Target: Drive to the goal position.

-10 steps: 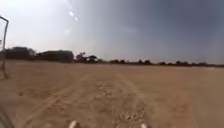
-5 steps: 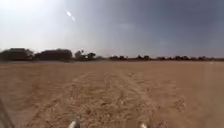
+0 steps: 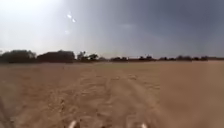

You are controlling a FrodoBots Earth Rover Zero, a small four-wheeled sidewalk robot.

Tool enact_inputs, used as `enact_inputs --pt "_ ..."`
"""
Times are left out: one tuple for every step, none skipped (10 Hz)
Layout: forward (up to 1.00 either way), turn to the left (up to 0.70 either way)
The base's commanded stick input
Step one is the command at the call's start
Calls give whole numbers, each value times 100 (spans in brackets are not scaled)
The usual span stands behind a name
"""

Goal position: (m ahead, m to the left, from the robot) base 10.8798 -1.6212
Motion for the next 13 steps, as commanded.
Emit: enact_inputs --pt "100 0" --pt "100 0" --pt "100 0" --pt "100 0" --pt "100 0" --pt "100 0" --pt "100 0" --pt "100 0" --pt "100 0" --pt "100 0" --pt "100 0" --pt "100 0" --pt "100 0"
